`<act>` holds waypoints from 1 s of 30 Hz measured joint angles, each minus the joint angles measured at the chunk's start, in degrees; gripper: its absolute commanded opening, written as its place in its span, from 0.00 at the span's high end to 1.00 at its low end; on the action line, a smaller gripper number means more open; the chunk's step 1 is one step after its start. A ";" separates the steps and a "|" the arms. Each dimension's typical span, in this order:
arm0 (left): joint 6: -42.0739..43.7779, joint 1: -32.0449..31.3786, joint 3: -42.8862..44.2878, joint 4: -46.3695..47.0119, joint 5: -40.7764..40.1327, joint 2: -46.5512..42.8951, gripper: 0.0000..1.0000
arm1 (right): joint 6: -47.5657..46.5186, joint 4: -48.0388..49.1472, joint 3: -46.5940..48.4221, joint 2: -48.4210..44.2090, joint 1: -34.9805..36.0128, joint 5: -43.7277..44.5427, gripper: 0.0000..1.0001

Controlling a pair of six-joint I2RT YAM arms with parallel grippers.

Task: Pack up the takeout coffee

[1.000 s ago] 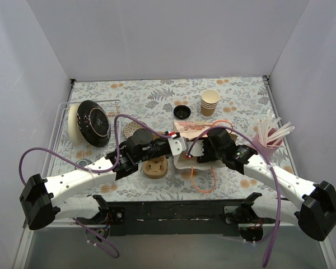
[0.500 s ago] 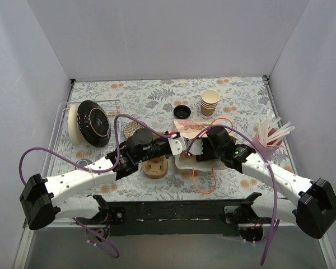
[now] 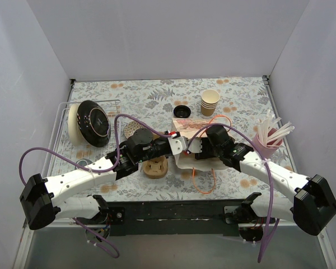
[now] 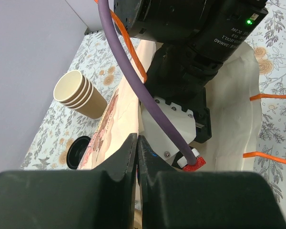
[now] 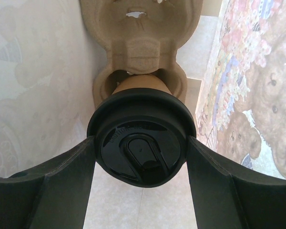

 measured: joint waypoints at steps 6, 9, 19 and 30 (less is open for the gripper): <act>0.00 0.02 0.00 -0.02 -0.31 0.00 1.00 | 0.48 0.72 0.02 0.44 -0.11 0.04 0.43; -0.04 0.02 0.11 -0.02 -0.48 0.00 1.00 | 0.81 0.66 0.13 0.44 -0.13 0.15 0.31; -1.40 0.00 2.03 -0.39 -0.85 0.66 1.00 | 2.10 -4.66 2.23 -0.59 -0.39 -0.04 0.01; -4.00 -0.07 6.43 -1.62 -0.90 3.85 1.00 | 2.62 -11.43 3.96 -3.69 -0.92 -0.35 0.01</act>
